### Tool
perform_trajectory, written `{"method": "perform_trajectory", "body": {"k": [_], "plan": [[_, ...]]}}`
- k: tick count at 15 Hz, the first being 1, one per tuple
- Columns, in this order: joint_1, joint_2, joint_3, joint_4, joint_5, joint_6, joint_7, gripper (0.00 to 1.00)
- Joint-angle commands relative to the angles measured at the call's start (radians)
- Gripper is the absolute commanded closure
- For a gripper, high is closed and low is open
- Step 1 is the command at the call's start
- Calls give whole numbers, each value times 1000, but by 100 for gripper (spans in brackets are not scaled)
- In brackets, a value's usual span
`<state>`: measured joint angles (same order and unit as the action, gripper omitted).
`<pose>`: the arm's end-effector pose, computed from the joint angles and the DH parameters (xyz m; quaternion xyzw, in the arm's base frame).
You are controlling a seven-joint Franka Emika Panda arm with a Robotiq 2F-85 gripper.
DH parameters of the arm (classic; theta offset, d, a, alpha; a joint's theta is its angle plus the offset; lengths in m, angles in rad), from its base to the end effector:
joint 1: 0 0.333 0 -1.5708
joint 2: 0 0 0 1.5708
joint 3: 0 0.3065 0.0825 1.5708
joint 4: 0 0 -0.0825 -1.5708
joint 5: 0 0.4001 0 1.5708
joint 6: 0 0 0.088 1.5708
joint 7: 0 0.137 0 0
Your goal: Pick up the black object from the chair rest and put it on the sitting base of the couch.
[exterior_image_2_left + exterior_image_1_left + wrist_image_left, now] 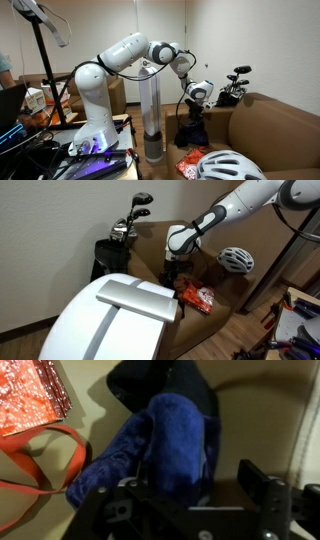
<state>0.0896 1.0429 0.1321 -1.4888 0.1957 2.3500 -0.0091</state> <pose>0.6515 0.1495 -0.0093 -0.9884 -0.0124 0.1011 0.1124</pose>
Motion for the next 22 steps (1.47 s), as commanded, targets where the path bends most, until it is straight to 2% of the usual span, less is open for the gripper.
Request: {"method": "perform_trajectory", "body": {"k": [1, 5, 11, 15, 19, 22], "plan": [[4, -146, 21, -117, -24, 8, -24, 0], [18, -250, 9, -192, -44, -7, 2, 0], [38, -479, -48, -421, -61, -67, 94, 0], [11, -610, -67, -579, -109, -123, 15, 0], [3, -734, -91, -769, -247, -12, -85, 0], [6, -806, -119, -920, -376, 194, -72, 0]]}}
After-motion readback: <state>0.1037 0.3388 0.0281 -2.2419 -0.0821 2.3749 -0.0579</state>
